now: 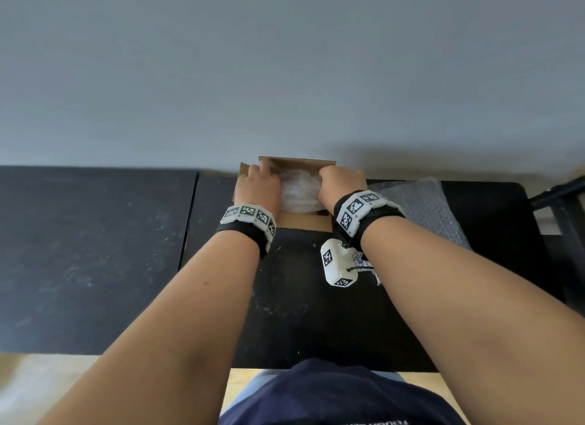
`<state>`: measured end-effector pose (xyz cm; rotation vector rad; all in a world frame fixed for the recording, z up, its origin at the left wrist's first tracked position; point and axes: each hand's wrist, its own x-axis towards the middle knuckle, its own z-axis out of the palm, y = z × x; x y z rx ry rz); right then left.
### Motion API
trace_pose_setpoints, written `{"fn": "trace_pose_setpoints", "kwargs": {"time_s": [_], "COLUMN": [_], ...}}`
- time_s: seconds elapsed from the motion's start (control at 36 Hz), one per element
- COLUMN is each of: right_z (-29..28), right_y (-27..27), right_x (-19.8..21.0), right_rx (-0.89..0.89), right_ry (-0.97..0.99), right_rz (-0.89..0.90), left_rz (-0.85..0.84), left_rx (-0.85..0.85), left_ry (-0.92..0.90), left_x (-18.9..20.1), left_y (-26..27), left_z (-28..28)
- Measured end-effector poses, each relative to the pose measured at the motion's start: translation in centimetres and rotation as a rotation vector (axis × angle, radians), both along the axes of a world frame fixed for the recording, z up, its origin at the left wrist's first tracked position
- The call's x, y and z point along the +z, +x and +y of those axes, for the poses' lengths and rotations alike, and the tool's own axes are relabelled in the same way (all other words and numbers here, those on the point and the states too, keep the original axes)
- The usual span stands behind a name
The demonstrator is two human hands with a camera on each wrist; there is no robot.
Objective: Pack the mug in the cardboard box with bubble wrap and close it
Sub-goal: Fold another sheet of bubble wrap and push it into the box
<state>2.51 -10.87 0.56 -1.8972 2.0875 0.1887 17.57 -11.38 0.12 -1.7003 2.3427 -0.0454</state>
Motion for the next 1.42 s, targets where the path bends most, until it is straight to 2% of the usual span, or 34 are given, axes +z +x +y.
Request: {"fn": "trace_pose_setpoints", "kwargs": {"time_s": [0.22,0.33,0.5,0.69,0.83,1.0,1.22,1.42], "right_z": [1.2,1.8,2.8,3.6,3.7,3.0,1.4,0.8], "right_y": [-0.3,-0.7,-0.6,0.2,-0.5,-0.7,0.6,1.7], "right_x": [0.5,1.6,3.4,2.5,1.2,0.5,0.4,0.2], "right_rx": [-0.052,-0.067,0.102,0.21,0.157,0.101,0.079,0.093], "right_ry": [-0.132,-0.175,-0.389,-0.254,-0.195,-0.102,0.06,0.073], "right_rz": [-0.078,-0.1,0.006,0.035,0.107,0.057,0.159,0.189], "left_rz": [0.066,0.033,-0.019,0.021,0.05,0.065,0.05,0.074], "left_rx": [0.043,0.051,0.011,-0.037,-0.258,-0.151,-0.092,-0.132], "left_ry": [0.07,0.105,0.104,0.076,0.036,0.152,0.302,0.36], "left_x": [0.7,1.2,1.4,1.5,1.5,1.2,1.2,0.9], "left_y": [0.3,0.3,0.4,0.2,0.3,0.5,-0.3,-0.5], "left_z": [0.5,0.6,1.0,1.1,1.1,0.4,-0.6,-2.4]}}
